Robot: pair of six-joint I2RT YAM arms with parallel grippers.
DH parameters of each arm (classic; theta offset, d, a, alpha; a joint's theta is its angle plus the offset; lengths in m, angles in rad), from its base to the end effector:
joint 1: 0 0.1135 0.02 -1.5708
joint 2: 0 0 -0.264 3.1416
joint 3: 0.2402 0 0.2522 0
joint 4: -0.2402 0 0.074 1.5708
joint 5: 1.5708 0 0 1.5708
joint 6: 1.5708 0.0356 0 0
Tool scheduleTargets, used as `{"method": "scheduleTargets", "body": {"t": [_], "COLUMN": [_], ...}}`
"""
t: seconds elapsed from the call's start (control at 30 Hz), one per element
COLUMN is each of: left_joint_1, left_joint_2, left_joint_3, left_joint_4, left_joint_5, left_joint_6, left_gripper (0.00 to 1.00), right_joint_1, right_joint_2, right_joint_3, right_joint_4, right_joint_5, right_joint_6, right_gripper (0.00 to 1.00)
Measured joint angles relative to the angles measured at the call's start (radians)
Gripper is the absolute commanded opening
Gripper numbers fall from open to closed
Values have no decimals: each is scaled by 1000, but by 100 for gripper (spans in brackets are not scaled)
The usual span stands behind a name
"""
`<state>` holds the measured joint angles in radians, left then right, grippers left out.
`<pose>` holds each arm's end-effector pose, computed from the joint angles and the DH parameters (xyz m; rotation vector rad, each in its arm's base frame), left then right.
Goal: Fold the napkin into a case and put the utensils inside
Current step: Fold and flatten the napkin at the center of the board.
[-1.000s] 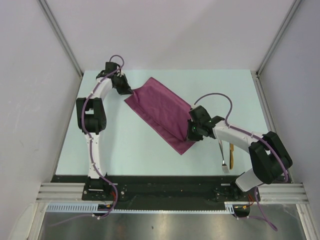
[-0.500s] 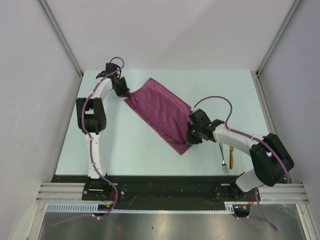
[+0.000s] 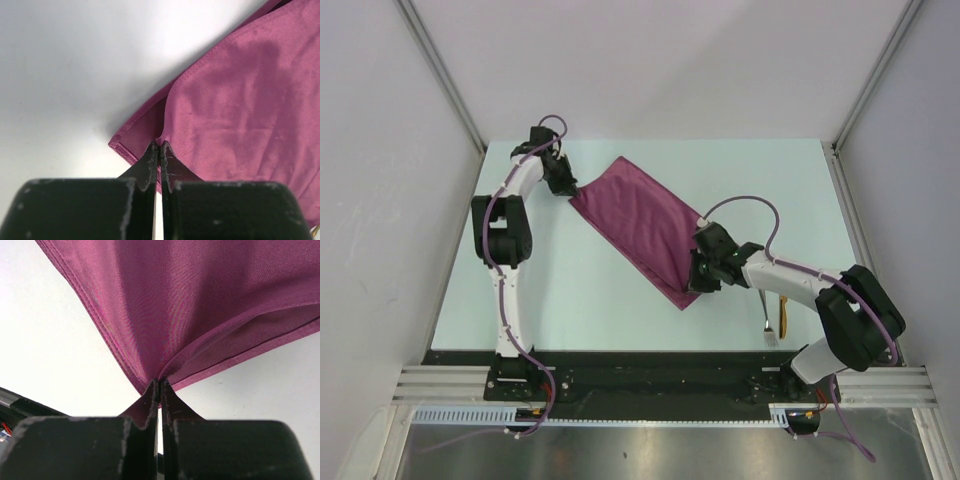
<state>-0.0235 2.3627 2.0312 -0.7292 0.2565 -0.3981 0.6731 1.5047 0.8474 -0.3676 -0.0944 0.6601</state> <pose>0.5116 -0.0211 0.1813 -0.4068 2.6262 -0.4798 0.2246 0.1834 0.1812 -0.0535 2.7126 0.5703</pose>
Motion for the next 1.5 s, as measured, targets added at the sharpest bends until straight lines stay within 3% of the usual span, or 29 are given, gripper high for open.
{"method": "scheduleTargets", "body": {"t": [1.5], "left_joint_1": [6], "left_joint_2": [20], "left_joint_3": [3], "left_joint_4": [-24], "left_joint_5": [-69], "left_joint_6": [16], "left_gripper": [3], "right_joint_1": [32], "right_joint_2": [83], "right_joint_3": [-46], "right_joint_4": [82], "right_joint_5": [-61], "right_joint_6": [47], "right_gripper": [3]}}
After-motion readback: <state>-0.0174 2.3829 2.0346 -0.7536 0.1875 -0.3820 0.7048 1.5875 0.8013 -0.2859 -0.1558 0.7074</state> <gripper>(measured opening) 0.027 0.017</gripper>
